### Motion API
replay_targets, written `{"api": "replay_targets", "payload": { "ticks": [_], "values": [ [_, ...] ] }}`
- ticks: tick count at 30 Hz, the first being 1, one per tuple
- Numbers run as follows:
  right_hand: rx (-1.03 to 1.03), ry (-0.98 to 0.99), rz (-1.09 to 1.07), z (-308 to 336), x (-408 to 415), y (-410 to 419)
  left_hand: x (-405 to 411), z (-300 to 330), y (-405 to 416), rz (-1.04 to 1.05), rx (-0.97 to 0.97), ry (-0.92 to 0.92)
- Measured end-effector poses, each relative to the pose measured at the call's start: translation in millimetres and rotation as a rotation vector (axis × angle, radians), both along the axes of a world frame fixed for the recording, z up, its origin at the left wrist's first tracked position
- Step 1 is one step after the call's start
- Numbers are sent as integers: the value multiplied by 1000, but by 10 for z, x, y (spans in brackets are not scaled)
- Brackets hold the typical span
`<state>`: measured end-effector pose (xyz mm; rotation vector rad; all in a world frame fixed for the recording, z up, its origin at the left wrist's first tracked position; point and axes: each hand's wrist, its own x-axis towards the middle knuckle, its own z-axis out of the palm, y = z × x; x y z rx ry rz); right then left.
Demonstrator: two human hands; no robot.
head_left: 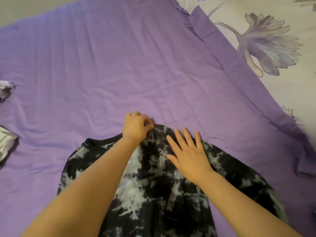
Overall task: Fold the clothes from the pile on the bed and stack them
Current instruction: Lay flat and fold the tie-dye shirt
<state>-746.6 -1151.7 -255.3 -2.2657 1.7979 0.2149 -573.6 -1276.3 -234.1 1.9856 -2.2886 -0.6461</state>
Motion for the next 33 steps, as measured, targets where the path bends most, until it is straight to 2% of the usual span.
{"api": "replay_targets", "payload": {
  "ticks": [2, 5, 8, 10, 12, 15, 17, 19, 24, 28, 30, 33],
  "values": [
    [-77, -12, 62, 13, 24, 22, 14, 50, -131, 54, 11, 43],
    [-9, 25, 117, -33, 74, 43, -53, 61, -214, 153, 51, 140],
    [80, 12, -61, -124, 71, -32, -150, 23, -85, 212, 23, 171],
    [78, -1, -136, -158, 7, -34, -200, -13, 77, 154, -53, 172],
    [64, -10, -162, -113, -107, 36, -243, -68, 286, 2, -121, 176],
    [52, -17, -244, -31, -357, 310, -280, -227, 606, -253, -68, -29],
    [79, 16, -276, -15, -555, 567, -272, -346, 784, -315, 0, -170],
    [100, 30, -306, -7, -735, 825, -281, -420, 971, -318, 18, -210],
    [148, 76, -334, 51, -1010, 1397, -409, -401, 1584, -307, 66, -248],
    [148, 57, -404, 206, -1119, 1756, -567, -202, 1908, -280, 45, -202],
    [102, 13, -482, 285, -1126, 1934, -710, -82, 2069, -346, -8, -142],
    [23, -101, -745, 290, -1072, 2215, -958, -13, 2314, -473, -22, -90]
  ]
}}
